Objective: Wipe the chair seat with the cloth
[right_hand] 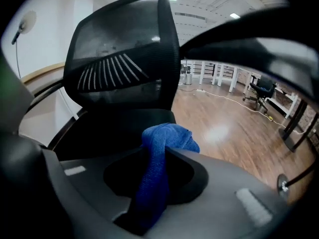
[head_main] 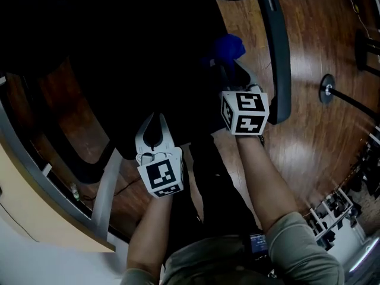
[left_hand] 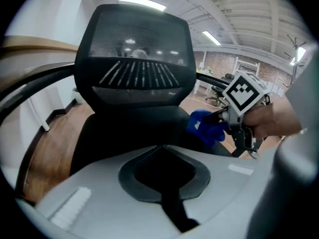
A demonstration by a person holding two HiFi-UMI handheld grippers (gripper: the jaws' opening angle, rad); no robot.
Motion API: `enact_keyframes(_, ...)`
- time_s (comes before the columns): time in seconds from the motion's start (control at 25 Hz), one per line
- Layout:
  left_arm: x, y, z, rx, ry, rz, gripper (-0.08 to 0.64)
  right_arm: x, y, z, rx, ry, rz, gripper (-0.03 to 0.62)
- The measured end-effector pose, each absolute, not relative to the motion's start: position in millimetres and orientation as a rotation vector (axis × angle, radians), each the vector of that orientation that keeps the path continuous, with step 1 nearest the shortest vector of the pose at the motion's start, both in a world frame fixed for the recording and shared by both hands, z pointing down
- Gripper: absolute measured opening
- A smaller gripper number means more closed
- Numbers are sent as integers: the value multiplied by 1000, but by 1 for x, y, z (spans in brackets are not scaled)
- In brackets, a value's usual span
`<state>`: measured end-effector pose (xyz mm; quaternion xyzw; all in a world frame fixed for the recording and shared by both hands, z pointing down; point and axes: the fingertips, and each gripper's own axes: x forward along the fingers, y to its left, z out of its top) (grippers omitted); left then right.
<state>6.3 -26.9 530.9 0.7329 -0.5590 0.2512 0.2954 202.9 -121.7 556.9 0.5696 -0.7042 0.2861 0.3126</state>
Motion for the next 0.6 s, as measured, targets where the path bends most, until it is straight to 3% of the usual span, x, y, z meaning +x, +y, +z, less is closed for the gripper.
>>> enact_keyframes(0.24,-65,-8,522,1782,-1630,662,6,84,-118,527,1241,-2089,684,86)
enact_keyframes(0.6,-113,24,517,1686,-1666,639,6,-86,-57,523,733,-2295,621,89)
